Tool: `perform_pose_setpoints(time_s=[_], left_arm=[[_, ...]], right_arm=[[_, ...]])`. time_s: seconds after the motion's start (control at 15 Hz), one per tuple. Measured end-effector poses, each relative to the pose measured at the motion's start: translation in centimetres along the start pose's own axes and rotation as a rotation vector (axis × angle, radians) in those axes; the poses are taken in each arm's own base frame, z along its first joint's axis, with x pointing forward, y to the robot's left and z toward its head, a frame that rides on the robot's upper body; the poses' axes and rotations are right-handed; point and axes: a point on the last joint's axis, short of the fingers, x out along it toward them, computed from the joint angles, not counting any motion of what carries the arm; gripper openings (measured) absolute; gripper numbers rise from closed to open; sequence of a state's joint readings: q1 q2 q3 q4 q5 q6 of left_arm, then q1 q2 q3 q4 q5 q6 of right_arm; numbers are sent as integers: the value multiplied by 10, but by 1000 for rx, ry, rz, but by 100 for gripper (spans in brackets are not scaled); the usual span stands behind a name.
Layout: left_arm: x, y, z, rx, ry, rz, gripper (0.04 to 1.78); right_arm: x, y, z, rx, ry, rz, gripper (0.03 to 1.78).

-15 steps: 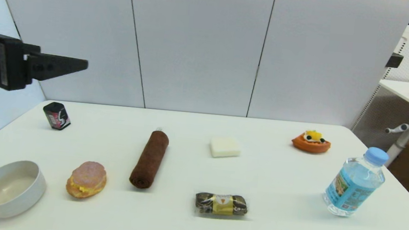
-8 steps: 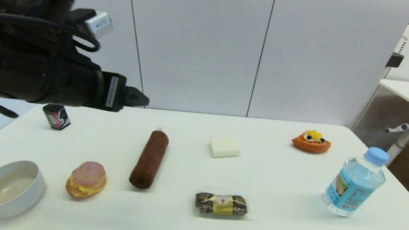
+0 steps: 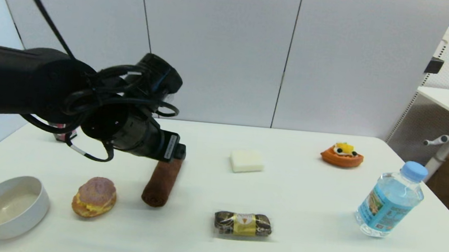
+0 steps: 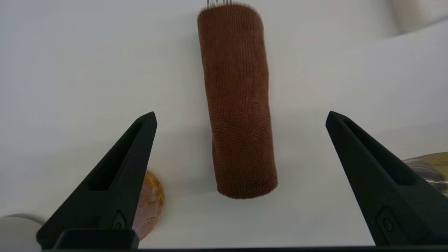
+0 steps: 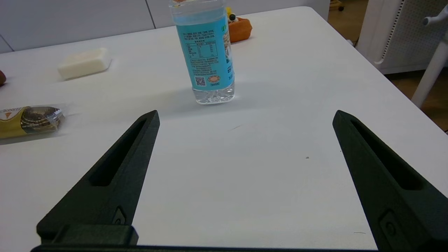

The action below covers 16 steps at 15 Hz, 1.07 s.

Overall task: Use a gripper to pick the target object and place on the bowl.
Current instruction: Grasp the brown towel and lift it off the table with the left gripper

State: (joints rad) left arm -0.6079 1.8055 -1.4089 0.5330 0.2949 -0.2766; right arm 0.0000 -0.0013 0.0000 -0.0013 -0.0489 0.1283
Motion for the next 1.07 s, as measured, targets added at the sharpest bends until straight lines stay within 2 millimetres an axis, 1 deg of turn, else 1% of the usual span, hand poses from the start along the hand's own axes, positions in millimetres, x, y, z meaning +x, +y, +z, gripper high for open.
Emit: perform_pose_setpoints(time_s=[0.2,0.4,0.53,0.67,1.07], left_arm=[[25,0,-10,-12,54,23,171],[39,-2,-13,-56,77,33,171],[47,-5,-14,-90,80,10,171],[53,-7,-15,-128,100,-16,171],[62,-5,-22,-126,135,-2,171]], right_arm=[[0,0,0,0,0,0,171],[0,0,0,0,0,0,171],[0,0,0,0,0,0,171],[0,0,0,0,0,0,171],[0,0,0,0,0,0,171]])
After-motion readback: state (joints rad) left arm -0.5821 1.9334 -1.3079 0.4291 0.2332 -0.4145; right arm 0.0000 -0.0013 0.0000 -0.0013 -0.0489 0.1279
